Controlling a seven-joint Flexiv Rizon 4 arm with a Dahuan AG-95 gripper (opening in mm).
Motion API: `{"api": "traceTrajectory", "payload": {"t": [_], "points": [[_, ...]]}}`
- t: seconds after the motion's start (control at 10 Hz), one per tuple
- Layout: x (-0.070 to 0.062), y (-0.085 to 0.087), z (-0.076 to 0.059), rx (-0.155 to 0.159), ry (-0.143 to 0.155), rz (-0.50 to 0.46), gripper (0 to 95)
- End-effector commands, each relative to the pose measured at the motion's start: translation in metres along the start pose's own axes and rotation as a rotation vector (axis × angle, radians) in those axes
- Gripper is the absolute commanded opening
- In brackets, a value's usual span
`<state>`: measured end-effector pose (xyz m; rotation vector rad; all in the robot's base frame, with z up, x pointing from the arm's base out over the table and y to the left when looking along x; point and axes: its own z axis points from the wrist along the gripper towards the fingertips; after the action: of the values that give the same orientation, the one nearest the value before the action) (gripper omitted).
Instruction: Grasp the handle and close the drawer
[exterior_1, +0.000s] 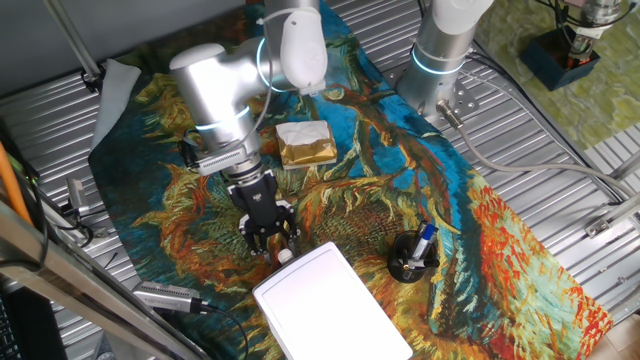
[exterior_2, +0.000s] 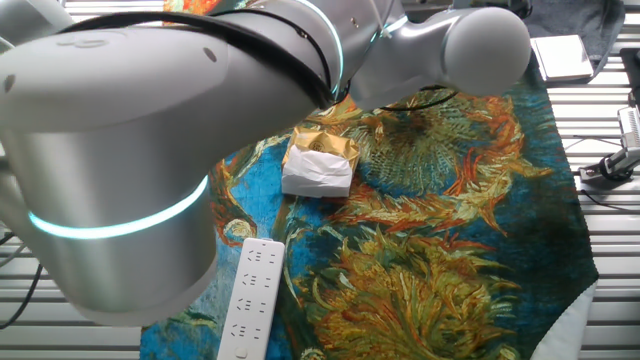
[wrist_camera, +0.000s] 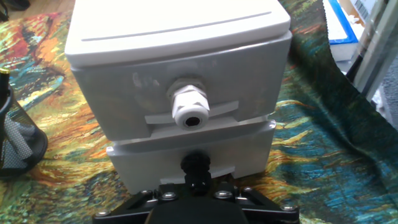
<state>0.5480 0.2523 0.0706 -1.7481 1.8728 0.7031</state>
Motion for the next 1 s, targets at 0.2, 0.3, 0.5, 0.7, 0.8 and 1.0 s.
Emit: {"api": "traceTrajectory", "payload": {"t": [0.2,0.3,0.5,0.7,0.8,1.0], "points": [[0.0008,0.0007,0.0023,0.002,0.002,-0.001,38.0],[0.0011,0.0005,0.0026,0.003,0.001,-0.001,38.0],[0.0013,0.0004,0.0028,0.005,-0.002,-0.002,38.0],[0.0014,0.0004,0.0029,0.006,-0.003,-0.002,38.0],[0.0014,0.0003,0.003,0.006,-0.004,-0.003,38.0],[0.0014,0.0003,0.003,0.008,-0.005,-0.004,38.0]]}}
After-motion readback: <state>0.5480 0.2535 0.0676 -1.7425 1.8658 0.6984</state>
